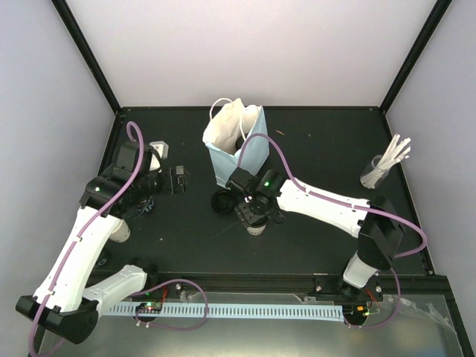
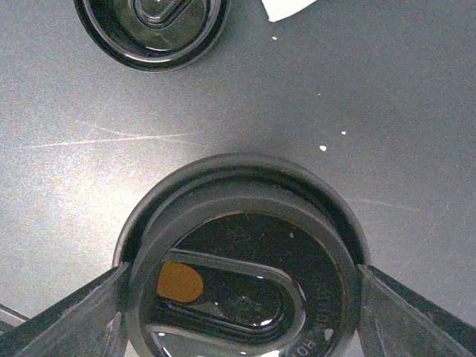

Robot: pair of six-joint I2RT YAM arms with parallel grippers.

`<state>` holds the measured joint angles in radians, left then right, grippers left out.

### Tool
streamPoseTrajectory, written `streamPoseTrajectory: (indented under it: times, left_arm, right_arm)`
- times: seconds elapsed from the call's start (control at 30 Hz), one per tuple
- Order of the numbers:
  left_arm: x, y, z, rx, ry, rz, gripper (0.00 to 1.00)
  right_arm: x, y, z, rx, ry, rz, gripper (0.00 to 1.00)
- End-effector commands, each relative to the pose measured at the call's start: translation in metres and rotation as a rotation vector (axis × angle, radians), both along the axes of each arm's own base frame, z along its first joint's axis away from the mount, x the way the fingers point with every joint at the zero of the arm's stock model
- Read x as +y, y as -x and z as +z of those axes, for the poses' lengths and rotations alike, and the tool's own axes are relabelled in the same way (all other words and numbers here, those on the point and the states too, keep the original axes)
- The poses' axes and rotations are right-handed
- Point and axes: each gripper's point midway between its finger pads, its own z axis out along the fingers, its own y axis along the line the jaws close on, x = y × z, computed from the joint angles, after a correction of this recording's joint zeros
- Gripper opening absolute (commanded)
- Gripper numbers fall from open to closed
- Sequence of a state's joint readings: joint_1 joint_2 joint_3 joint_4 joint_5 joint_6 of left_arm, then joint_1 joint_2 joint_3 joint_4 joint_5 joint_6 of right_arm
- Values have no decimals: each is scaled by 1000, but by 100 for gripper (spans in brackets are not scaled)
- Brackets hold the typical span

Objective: Pack the takeout coffee

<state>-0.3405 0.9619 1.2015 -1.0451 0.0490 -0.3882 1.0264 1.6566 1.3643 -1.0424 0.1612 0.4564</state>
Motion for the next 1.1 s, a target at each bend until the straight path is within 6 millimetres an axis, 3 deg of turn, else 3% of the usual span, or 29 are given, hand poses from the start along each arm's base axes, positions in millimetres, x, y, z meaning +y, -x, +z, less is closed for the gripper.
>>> streamPoseTrajectory:
  times: [0.0,0.13,0.3,0.47,0.67,0.73,0.93,1.0,1.07]
  left_arm:
    - [1,-6,10,-46,-3,-16,99]
    - [-11,-12,13,-60,26,-68,99]
    - [-38,-39,26,-85,71,-177,99]
    - [-49,-86,45,-138,43,-186,97]
    - [-51,-156,45,-126,-73,-131,91]
    - [-56,-173,29,-69,-113,-156,87]
    - [-74,-200,15,15,-129,-226,78]
    - [-83,-205,13,11,-104,-257,68]
    - [-91,-207,11,10,-73,-281,51]
  right_arm:
    - [-3,-3,7,-26,22,-11,79]
    - [-3,-4,28,-67,-30,-2,78]
    - [-18,-3,59,-140,-82,-13,75]
    - [-46,2,82,-209,-112,-45,71]
    - [-69,11,105,-254,-176,-65,70]
    - [-73,15,115,-259,-202,-59,70]
    - [-89,23,146,-301,-251,-62,70]
    - [-95,23,158,-328,-258,-66,70]
    - [-101,22,171,-356,-264,-73,70]
